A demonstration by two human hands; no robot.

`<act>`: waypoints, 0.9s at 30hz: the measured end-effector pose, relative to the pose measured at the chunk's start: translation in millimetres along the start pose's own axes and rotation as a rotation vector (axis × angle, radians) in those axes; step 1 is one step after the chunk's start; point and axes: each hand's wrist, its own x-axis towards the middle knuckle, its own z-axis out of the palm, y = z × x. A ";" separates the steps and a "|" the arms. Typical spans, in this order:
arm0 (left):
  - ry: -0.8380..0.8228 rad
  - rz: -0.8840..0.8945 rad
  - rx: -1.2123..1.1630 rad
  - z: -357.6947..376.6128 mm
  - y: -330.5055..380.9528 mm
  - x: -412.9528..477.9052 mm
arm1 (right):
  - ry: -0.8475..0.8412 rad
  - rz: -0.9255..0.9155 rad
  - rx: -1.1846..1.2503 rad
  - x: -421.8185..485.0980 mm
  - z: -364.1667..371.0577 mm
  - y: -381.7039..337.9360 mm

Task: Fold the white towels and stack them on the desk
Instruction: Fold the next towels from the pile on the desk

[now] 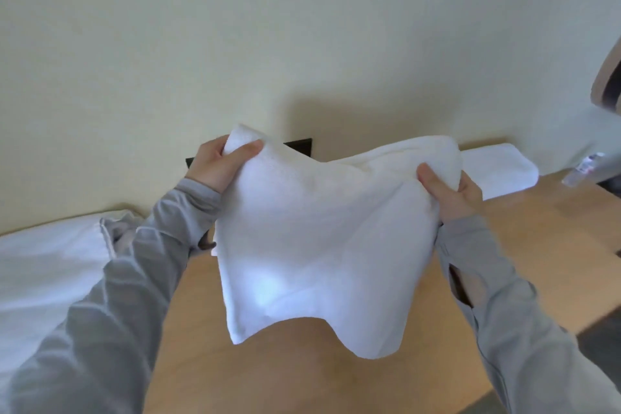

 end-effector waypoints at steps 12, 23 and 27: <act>0.358 -0.741 0.250 146.2 -172.4 -78.9 | 0.098 0.856 -0.111 91.8 -112.7 196.4; -0.016 -1.423 -0.427 225.3 -205.6 -172.1 | 0.046 0.936 0.039 88.9 -93.0 192.8; -0.234 -1.484 -0.636 239.0 -200.3 -164.7 | 0.055 0.945 0.138 66.8 -55.7 182.2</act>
